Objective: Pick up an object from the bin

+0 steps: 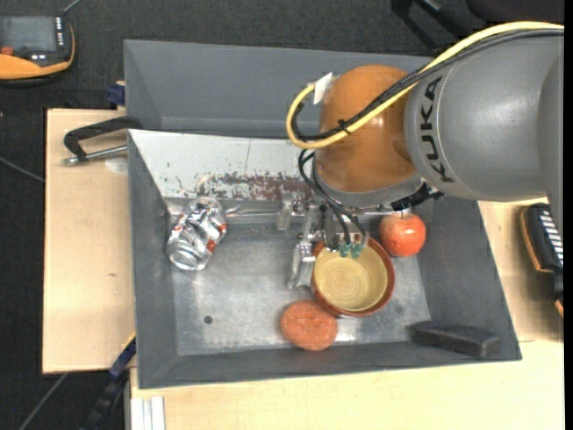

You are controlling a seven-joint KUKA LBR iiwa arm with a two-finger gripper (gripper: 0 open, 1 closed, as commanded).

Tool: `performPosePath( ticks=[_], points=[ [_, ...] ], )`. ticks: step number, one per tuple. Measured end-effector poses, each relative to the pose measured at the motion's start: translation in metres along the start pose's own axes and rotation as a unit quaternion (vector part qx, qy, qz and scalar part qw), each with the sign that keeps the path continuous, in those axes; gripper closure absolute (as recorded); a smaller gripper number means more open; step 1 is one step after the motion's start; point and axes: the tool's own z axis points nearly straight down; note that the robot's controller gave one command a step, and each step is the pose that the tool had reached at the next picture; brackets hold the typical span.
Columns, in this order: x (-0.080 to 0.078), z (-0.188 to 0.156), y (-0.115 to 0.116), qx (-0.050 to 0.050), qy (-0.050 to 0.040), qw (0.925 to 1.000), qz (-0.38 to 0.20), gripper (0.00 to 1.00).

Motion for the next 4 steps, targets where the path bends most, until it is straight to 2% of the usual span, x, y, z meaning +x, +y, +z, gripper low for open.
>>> performPosePath(
  ticks=[1,2,3,4],
  points=[
    [-0.037,0.014,-0.075,0.001,-0.0031,0.9952,-0.097,0.00],
    [-0.034,-0.085,-0.082,0.002,-0.0104,0.9827,-0.185,0.00],
    [-0.028,0.016,-0.086,0.003,-0.0081,0.9055,-0.424,0.00],
    [-0.024,0.081,-0.079,0.003,-0.0068,0.7695,-0.639,0.00]
  ],
)
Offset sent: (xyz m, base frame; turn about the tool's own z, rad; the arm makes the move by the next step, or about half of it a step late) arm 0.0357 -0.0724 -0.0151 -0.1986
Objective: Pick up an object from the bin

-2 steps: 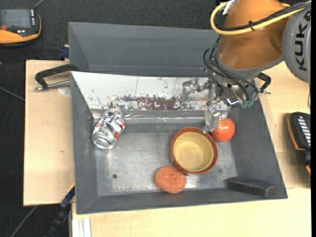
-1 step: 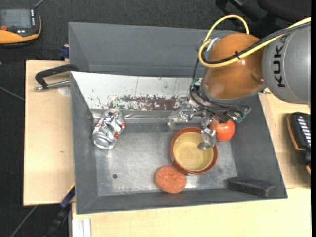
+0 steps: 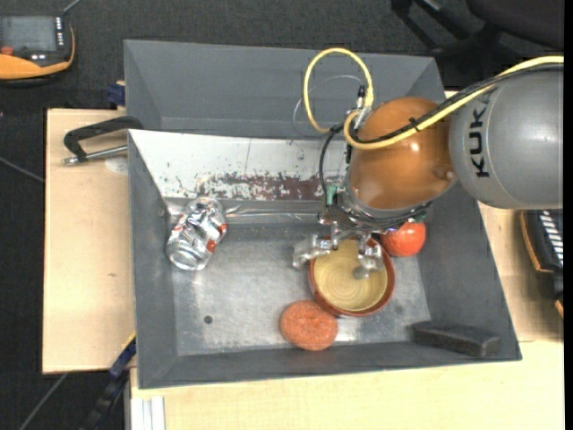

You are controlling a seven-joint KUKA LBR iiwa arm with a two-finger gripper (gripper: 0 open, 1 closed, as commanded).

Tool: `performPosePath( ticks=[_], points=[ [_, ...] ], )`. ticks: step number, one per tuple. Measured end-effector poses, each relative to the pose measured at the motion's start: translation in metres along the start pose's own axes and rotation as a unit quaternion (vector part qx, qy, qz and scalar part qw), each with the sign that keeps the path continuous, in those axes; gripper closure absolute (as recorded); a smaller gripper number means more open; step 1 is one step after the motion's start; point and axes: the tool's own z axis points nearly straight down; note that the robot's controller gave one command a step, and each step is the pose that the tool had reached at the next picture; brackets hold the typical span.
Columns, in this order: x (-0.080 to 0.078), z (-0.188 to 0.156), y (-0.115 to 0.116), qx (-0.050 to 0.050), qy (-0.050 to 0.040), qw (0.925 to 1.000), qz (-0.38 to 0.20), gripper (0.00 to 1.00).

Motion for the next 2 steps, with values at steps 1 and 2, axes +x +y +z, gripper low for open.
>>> performPosePath(
  ticks=[1,2],
  points=[
    [0.000,-0.002,-0.001,0.002,-0.0012,1.0000,0.001,1.00],
    [0.015,-0.138,-0.011,0.008,-0.0035,0.9999,-0.011,1.00]
  ],
)
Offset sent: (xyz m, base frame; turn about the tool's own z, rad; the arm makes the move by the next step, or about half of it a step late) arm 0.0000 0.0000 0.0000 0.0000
